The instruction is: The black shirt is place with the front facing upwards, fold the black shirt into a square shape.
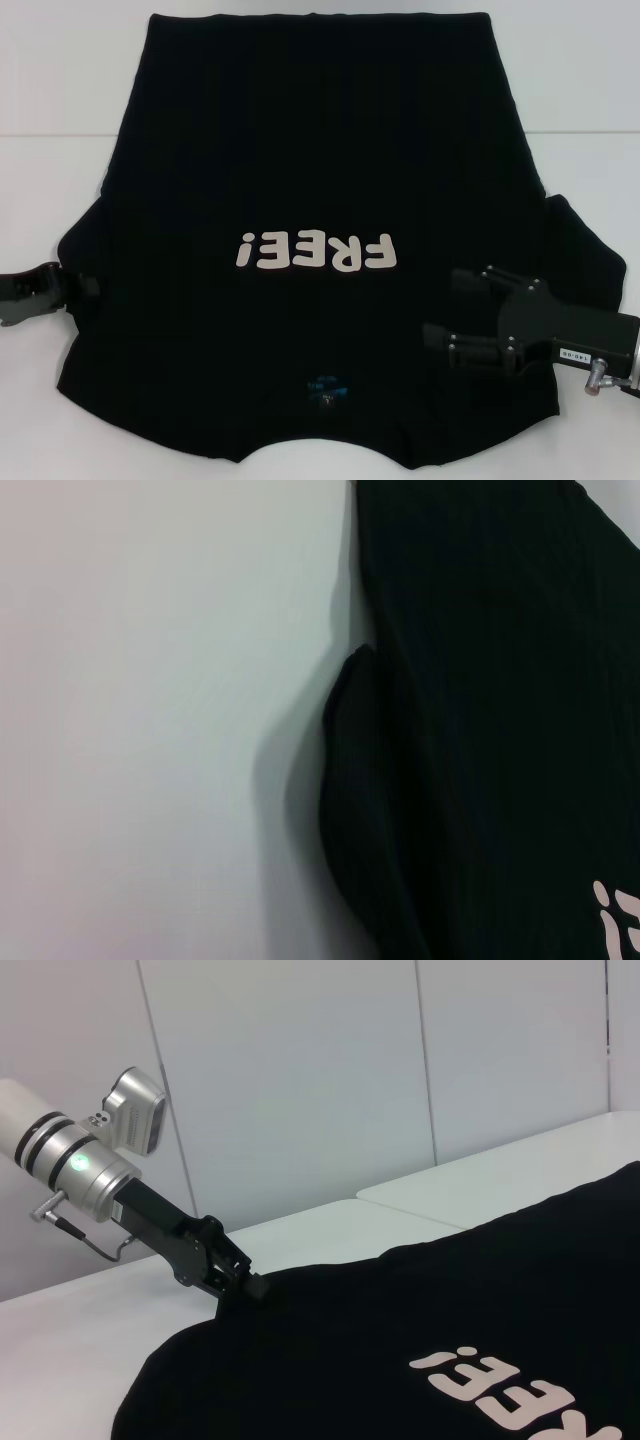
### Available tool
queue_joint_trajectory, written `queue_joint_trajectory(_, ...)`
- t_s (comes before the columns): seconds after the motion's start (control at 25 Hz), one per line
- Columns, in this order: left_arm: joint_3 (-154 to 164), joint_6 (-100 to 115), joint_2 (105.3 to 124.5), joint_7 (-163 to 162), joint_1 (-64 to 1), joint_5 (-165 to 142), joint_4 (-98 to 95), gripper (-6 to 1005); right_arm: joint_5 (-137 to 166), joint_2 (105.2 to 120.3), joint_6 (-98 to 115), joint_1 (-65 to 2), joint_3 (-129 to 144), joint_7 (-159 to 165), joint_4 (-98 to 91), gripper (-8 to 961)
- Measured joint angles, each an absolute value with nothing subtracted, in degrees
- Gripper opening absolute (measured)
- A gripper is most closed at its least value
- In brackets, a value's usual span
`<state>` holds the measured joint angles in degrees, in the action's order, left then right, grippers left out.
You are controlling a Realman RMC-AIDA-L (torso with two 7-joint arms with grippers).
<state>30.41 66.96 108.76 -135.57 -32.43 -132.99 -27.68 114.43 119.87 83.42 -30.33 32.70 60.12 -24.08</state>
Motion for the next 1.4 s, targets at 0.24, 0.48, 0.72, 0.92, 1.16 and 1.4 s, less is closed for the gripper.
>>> queue_joint_trajectory(0.24, 30.2, 66.5, 108.82, -135.6, -32.4, -132.7, -27.7, 154, 114.4, 119.87, 83.4, -30.4, 32.7, 60.1, -24.1, 944)
queue_joint_trajectory(0.48, 30.1, 66.3, 108.63, -135.6, -32.2, -132.6, -27.8, 4, 114.4, 119.87, 83.4, -30.3, 32.7, 60.1, -24.1, 944)
queue_joint_trajectory(0.72, 28.8, 67.0, 107.99, -135.9, -31.3, -132.7, -29.9, 7, 114.4, 119.87, 83.4, -30.3, 32.7, 60.1, -24.2, 944)
queue_joint_trajectory(0.92, 28.5, 67.5, 106.98, -136.7, -30.3, -132.9, -31.7, 9, 114.3, 119.87, 83.4, -30.4, 32.7, 60.1, -24.2, 944)
queue_joint_trajectory(1.16, 26.7, 67.4, 106.48, -137.2, -29.3, -133.4, -33.2, 12, 114.2, 119.87, 83.6, -30.4, 32.7, 60.2, -24.3, 944)
queue_joint_trajectory(1.4, 26.0, 66.7, 106.7, -137.7, -28.4, -133.5, -33.2, 15, 114.2, 119.87, 83.9, -30.3, 32.7, 60.2, -24.3, 944)
